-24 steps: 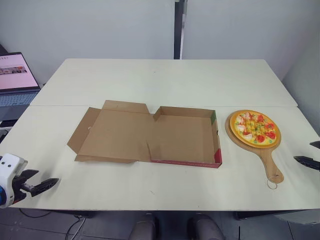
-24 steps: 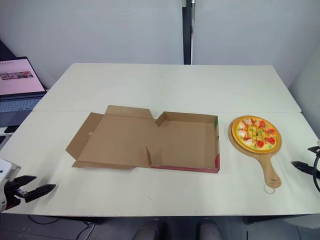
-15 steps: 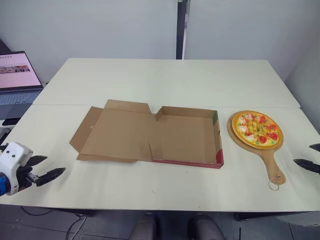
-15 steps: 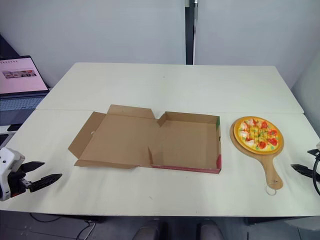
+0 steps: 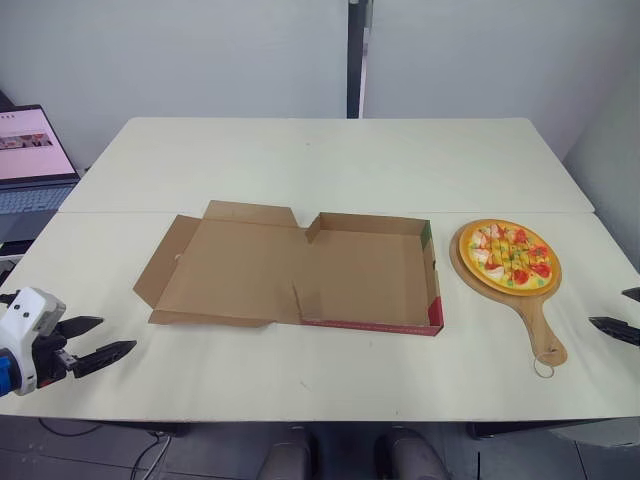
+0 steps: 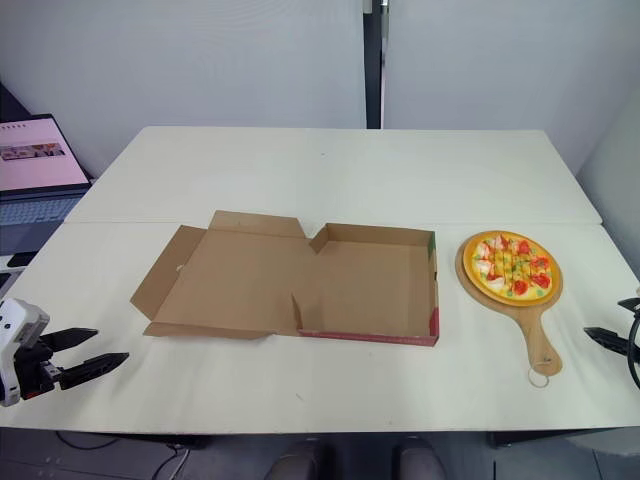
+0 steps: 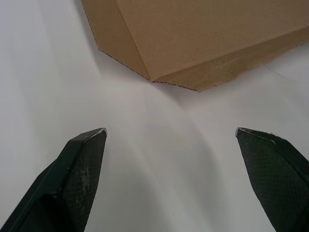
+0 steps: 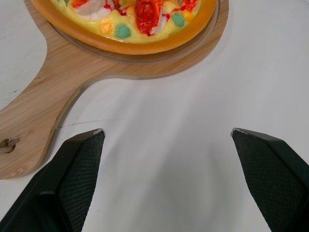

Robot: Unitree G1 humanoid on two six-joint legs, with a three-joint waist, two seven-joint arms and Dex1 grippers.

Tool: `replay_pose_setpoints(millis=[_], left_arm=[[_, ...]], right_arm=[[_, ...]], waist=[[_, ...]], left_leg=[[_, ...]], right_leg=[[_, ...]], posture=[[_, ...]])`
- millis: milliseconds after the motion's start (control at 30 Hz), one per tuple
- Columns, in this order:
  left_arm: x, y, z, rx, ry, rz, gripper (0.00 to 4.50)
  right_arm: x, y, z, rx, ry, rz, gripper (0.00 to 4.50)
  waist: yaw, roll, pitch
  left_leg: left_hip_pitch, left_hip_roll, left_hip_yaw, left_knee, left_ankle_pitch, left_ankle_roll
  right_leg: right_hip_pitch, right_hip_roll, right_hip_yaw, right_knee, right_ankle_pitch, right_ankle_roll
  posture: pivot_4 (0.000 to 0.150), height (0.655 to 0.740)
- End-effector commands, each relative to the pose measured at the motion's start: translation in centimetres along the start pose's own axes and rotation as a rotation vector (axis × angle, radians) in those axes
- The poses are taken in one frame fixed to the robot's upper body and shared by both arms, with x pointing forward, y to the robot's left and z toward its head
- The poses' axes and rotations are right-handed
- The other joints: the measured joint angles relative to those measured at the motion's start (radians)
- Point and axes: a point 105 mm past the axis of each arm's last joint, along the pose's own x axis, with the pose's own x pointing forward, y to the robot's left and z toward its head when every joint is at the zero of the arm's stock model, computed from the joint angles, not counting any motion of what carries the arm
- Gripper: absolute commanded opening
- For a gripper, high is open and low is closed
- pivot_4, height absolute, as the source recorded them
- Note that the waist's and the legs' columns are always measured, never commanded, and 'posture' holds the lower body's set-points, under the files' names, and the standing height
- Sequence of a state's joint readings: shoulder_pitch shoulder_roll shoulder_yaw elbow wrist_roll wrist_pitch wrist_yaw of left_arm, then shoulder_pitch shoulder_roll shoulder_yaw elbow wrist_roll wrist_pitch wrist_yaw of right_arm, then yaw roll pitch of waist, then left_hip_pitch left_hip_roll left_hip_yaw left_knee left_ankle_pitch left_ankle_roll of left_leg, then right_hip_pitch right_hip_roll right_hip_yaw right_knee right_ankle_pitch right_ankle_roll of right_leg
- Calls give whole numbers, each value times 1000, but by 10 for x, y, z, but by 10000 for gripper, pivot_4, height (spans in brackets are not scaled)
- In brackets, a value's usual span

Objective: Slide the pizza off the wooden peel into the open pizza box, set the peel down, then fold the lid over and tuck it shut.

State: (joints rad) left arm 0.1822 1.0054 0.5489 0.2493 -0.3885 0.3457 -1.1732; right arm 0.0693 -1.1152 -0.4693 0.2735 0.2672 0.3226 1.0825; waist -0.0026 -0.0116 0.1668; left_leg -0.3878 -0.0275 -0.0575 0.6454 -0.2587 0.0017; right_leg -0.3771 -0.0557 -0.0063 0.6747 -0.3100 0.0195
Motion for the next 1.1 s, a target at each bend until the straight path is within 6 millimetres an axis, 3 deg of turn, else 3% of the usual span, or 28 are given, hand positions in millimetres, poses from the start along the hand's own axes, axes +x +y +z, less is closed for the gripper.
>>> replay_pose_setpoints(millis=[33, 200, 333, 533, 733, 833, 1033, 1100], left_arm=[[-10, 5, 10, 14, -19, 19, 44461], [-15, 5, 7, 12, -5, 20, 44461], [-15, -3, 26, 92, -18, -34, 44461], [12, -57, 85, 196, -162, -273, 44461], [31, -117, 124, 326, -235, -513, 44461], [41, -150, 157, 361, -344, -661, 44461], [39, -181, 200, 368, -483, -805, 44461], [36, -187, 206, 368, -498, -841, 44461]], right_arm=[[-4, -4, 11, -18, -37, -21, 45000], [-5, -4, 11, -16, -48, -28, 45000], [-7, -4, 12, -9, -62, -40, 45000], [-8, 8, 11, 3, -74, -26, 45000], [-18, 20, 8, 26, -73, -15, 45000], [-23, 33, 4, 64, -81, -10, 45000], [-30, 48, -3, 139, -107, -42, 45000], [-31, 53, -5, 157, -110, -47, 45000]], waist=[[0, 0, 0], [0, 0, 0], [0, 0, 0], [11, 0, 0], [9, 0, 0], [9, 0, 0], [1, -2, 2], [-2, -2, 2]], left_leg=[[0, 0, 0, 0, 0, 0], [0, 0, 0, 0, 0, 0], [0, 0, 0, 0, 0, 0], [0, 0, 0, 1, 0, 0], [0, 0, 0, 0, 0, 0], [1, 0, 0, 1, 0, 0], [4, 0, 1, 1, 0, 0], [4, 0, 2, 1, 0, 0]], right_leg=[[0, 0, 0, 0, 0, 0], [0, 0, 0, 0, 0, 0], [0, 0, 0, 0, 0, 0], [1, 0, 0, -1, 0, 0], [1, 1, 0, -1, 0, 1], [2, 2, 0, 1, 0, 1], [4, 3, 1, 2, 0, 2], [4, 3, 1, 2, 0, 2]], posture=[[1500, 7400], [1500, 7400], [1500, 7400], [1500, 7400], [1500, 7400], [1500, 7400], [1500, 7400], [1500, 7400]])
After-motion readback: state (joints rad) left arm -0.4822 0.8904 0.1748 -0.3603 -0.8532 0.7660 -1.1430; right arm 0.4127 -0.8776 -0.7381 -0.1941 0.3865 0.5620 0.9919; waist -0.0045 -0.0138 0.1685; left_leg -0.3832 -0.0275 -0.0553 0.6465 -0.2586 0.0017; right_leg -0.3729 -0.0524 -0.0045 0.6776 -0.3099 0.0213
